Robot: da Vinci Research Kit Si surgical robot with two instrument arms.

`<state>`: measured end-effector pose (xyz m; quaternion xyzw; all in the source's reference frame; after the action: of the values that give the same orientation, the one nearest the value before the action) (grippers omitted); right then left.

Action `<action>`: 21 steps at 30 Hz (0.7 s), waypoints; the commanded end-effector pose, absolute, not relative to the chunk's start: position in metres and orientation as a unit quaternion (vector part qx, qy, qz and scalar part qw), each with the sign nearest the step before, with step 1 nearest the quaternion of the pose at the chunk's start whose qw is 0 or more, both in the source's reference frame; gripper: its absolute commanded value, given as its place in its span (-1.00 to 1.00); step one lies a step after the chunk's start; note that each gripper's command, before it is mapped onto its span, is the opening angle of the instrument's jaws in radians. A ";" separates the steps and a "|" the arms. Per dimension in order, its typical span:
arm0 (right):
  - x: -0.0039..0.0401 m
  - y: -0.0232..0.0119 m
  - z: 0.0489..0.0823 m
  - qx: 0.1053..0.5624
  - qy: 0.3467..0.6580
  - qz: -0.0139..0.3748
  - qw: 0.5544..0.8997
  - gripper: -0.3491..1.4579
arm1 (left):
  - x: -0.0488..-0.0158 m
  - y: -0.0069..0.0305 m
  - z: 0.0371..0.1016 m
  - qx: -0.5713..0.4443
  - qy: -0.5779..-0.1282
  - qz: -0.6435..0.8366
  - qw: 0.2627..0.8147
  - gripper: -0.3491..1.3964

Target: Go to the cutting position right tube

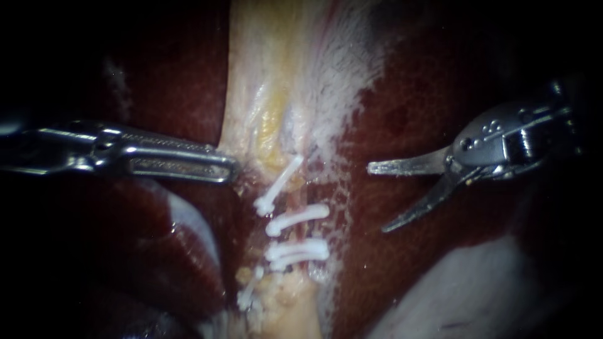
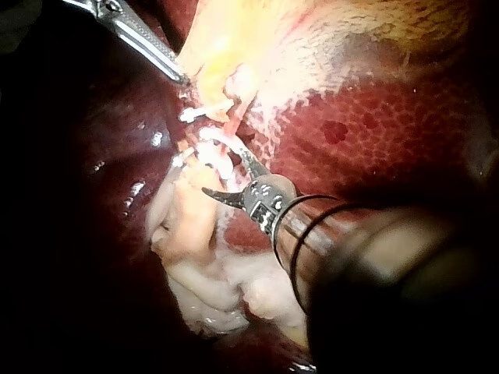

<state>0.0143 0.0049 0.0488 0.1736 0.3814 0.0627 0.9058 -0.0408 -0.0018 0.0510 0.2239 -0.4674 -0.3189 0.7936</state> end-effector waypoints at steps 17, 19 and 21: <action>0.0150 0.0001 0.0557 0.275 0.351 0.135 0.885 0.92 | -0.0370 0.0036 0.0405 0.206 -0.490 -0.325 0.783 -1.00; 0.0152 -0.0003 0.0563 0.287 0.346 0.145 0.882 0.88 | -0.0367 0.0038 0.0389 0.203 -0.494 -0.323 0.781 -1.00; 0.0155 -0.0008 0.0568 0.301 0.340 0.151 0.878 0.85 | -0.0366 0.0037 0.0380 0.201 -0.496 -0.323 0.780 -1.00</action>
<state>0.0156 -0.0009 0.0569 0.3102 0.3382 0.1524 0.8753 -0.0367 0.0036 0.0376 0.2014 -0.4967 -0.3247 0.7793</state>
